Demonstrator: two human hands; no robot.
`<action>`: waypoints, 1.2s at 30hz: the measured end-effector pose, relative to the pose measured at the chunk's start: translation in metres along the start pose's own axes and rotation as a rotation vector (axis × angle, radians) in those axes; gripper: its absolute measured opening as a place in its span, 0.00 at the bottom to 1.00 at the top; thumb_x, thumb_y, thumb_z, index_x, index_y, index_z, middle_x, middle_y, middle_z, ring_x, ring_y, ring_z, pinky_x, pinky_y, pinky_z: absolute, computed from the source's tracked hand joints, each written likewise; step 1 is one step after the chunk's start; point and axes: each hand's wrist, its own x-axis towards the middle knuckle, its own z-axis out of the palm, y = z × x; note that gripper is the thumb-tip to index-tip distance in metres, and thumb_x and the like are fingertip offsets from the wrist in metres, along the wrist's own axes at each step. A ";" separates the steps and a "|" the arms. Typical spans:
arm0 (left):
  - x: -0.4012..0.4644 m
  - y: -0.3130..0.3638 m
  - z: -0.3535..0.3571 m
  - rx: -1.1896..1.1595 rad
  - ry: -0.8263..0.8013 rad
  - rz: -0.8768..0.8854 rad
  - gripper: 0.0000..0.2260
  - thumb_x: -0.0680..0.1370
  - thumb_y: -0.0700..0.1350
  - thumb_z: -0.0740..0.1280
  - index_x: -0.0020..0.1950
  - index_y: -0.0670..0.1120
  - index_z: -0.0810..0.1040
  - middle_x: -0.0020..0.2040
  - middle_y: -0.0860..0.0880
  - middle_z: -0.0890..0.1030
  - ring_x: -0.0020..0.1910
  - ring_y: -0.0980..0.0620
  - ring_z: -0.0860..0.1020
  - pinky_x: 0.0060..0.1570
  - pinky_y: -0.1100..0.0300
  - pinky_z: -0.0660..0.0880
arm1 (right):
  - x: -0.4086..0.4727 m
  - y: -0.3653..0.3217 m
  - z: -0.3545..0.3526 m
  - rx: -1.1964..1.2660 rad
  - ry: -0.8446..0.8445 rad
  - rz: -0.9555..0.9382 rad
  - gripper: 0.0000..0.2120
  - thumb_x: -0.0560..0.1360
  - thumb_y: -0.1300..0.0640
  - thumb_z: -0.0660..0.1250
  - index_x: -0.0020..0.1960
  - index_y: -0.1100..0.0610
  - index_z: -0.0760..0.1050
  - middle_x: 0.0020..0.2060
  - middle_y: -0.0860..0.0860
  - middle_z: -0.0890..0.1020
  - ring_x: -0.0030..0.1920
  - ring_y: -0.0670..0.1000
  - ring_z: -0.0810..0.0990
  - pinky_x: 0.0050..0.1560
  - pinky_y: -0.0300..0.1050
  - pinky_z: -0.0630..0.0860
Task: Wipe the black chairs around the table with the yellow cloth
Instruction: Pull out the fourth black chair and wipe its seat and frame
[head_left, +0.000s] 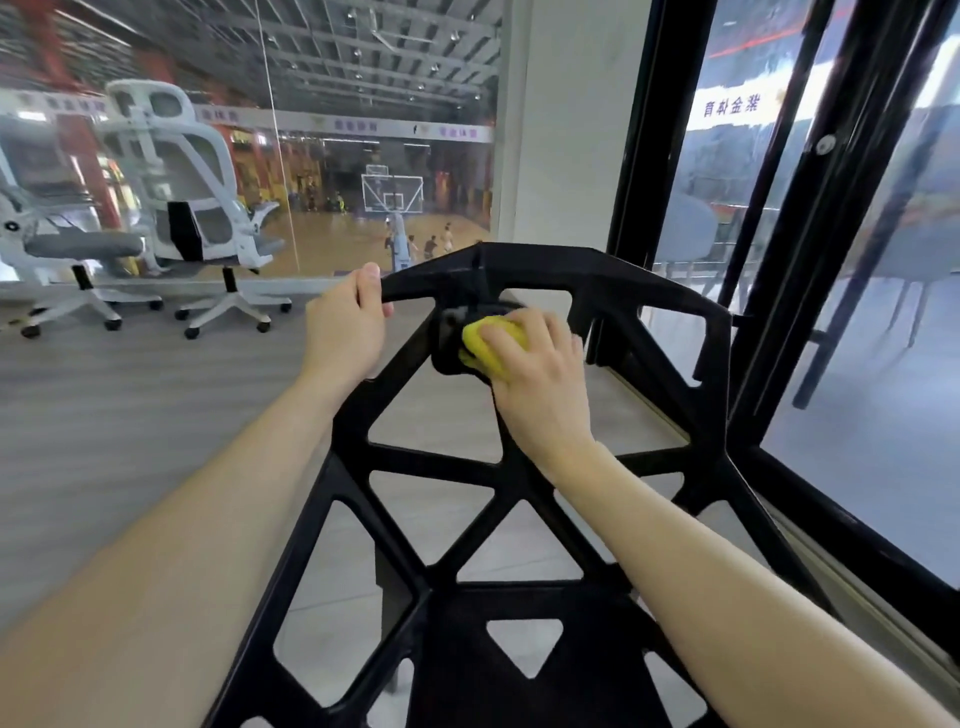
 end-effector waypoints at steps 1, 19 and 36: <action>0.002 -0.001 -0.001 -0.020 -0.010 -0.012 0.22 0.90 0.59 0.50 0.46 0.51 0.76 0.39 0.54 0.81 0.35 0.50 0.77 0.49 0.46 0.78 | -0.026 -0.001 0.002 -0.019 -0.041 -0.032 0.15 0.77 0.62 0.73 0.62 0.52 0.81 0.60 0.55 0.79 0.60 0.63 0.76 0.51 0.59 0.72; -0.120 -0.074 -0.024 -0.437 -0.301 -0.634 0.34 0.90 0.60 0.46 0.64 0.35 0.80 0.41 0.37 0.87 0.40 0.44 0.86 0.41 0.51 0.83 | 0.039 -0.090 0.026 0.250 -0.026 -0.174 0.24 0.85 0.46 0.64 0.78 0.50 0.73 0.71 0.63 0.71 0.64 0.66 0.70 0.66 0.64 0.71; -0.122 -0.073 -0.028 -0.559 -0.286 -0.693 0.21 0.88 0.45 0.51 0.57 0.36 0.81 0.45 0.33 0.86 0.44 0.40 0.84 0.52 0.43 0.84 | 0.070 -0.025 0.020 0.284 0.164 -0.024 0.21 0.81 0.61 0.66 0.72 0.51 0.79 0.66 0.59 0.75 0.62 0.63 0.73 0.60 0.62 0.76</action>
